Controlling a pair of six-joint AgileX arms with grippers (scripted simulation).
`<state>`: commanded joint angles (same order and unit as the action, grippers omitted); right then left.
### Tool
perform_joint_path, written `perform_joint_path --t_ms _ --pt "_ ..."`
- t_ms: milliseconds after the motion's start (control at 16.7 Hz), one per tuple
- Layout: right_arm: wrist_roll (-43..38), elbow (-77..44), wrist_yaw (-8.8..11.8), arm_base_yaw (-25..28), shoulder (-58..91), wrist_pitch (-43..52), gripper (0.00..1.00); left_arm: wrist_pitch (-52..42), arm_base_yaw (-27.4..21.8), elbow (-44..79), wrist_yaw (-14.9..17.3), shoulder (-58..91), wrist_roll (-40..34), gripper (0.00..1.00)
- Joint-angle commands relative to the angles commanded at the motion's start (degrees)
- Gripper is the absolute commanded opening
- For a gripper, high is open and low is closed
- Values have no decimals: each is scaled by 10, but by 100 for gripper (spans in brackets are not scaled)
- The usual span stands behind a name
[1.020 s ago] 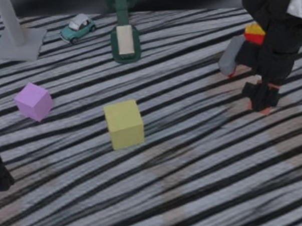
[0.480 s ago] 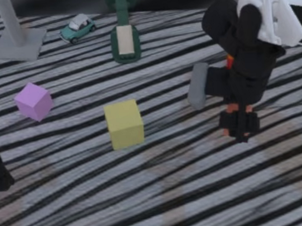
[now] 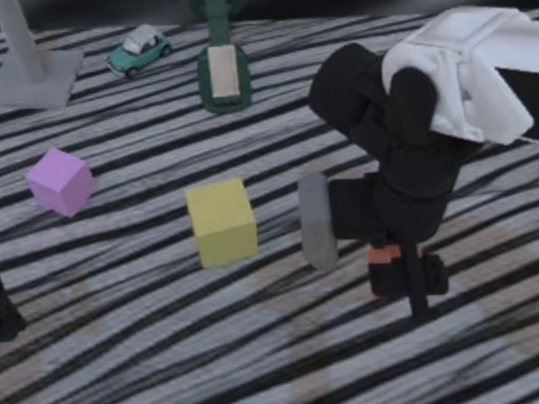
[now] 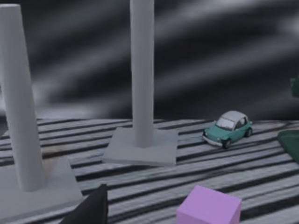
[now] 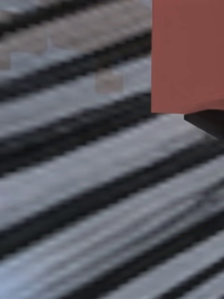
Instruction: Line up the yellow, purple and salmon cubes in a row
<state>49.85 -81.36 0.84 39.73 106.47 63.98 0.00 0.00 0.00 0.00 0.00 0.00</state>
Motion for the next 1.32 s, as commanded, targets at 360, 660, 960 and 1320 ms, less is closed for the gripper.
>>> perform_joint_path --t_ms 360,660,960,1320 --pt "-2 27 0 -1 14 -41 0 0 0 0 0 0 0 100" --pt "-2 95 0 0 45 -141 0 0 0 0 0 0 0 100" --pt "-2 102 0 1 48 -151 0 0 0 0 0 0 0 100" --pt "-2 102 0 1 48 -151 45 0 0 0 0 0 0 100"
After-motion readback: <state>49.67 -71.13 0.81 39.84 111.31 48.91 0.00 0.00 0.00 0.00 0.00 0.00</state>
